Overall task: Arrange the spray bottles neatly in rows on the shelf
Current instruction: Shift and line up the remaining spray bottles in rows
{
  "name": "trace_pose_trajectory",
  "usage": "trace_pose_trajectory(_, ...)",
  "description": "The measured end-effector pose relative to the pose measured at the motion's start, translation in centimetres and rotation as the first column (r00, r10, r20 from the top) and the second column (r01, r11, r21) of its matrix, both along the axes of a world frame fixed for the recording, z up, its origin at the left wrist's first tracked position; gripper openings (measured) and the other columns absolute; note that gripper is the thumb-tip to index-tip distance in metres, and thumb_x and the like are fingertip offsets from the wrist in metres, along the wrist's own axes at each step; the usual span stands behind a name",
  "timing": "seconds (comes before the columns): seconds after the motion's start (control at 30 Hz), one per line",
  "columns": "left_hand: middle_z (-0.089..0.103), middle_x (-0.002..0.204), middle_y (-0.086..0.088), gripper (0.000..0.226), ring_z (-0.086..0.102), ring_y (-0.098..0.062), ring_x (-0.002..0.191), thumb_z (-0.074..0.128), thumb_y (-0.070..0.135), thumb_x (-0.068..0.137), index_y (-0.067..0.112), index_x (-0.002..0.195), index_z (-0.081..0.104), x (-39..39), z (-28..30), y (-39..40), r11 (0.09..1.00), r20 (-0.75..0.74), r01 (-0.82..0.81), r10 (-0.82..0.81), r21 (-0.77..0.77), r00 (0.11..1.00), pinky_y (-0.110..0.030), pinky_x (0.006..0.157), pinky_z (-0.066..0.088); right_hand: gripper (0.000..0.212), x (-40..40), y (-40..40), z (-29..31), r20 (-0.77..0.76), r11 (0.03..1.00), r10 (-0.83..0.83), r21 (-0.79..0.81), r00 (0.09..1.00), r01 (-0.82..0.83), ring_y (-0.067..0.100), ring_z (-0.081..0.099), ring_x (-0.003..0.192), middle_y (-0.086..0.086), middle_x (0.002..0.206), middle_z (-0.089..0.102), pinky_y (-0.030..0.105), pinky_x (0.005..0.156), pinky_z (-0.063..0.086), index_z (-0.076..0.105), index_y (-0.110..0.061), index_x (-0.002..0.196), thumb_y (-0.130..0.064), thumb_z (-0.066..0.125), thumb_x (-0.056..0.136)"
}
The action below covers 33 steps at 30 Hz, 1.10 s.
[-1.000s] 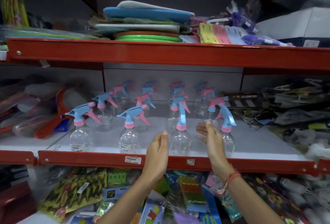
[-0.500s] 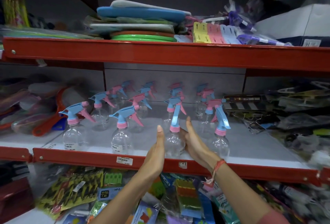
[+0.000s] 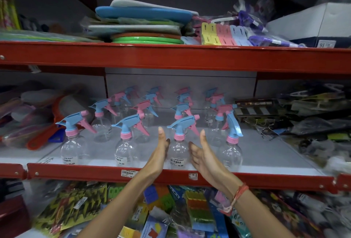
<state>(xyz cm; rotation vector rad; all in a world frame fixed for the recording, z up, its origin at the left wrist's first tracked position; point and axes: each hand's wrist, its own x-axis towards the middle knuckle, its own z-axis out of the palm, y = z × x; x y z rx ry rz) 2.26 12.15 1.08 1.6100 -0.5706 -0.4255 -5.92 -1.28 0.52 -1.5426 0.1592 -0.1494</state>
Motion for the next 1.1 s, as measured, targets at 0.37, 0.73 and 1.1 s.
trace_pose_trajectory(0.37, 0.017, 0.158, -0.007, 0.120, 0.018, -0.019, 0.144, 0.005, 0.087, 0.055, 0.011, 0.148, 0.014, 0.8, -0.8, 0.0, 0.997, -0.011, 0.074, -0.074, -0.029, 0.997, -0.040, 0.118, 0.011, 0.104, -0.6, 0.5, 0.2, -0.006, 0.996, -0.047, 0.069, 0.999, 0.047, 0.017, 0.015, 0.148, 0.005, 0.162, 0.011, 0.033, 0.118, 0.014, 0.012, -0.014, 0.152, -0.081, 0.018, 0.072)
trace_pose_trajectory(0.73, 0.064, 0.120, 0.007, 0.079, 0.055, -0.004, 0.115, 0.017, 0.079, 0.077, 0.026, 0.119, 0.058, -3.1, -3.0, 1.8, 0.903, 0.166, -0.221, 0.298, -0.368, 0.940, -0.031, 0.105, 0.037, 0.114, -3.9, -1.4, -0.4, -0.029, 0.999, -0.039, 0.026, 0.999, 0.040, 0.020, 0.030, 0.144, 0.007, 0.159, 0.026, 0.036, 0.119, 0.022, 0.026, -0.010, 0.149, -0.088, 0.027, 0.065)
trace_pose_trajectory(1.1, 0.067, 0.117, 0.003, 0.073, 0.061, -0.004, 0.107, 0.019, 0.069, 0.076, 0.022, 0.111, 0.062, -9.6, -1.3, -4.4, 0.985, 0.060, 0.051, -0.041, -0.166, 0.997, -0.028, 0.104, 0.039, 0.085, -10.2, -9.2, 1.5, 0.214, 0.892, -0.451, 0.111, 0.866, 0.438, 0.034, 0.075, 0.079, 0.024, 0.089, 0.075, 0.029, 0.060, 0.061, 0.077, 0.000, 0.082, -0.067, 0.026, 0.091)
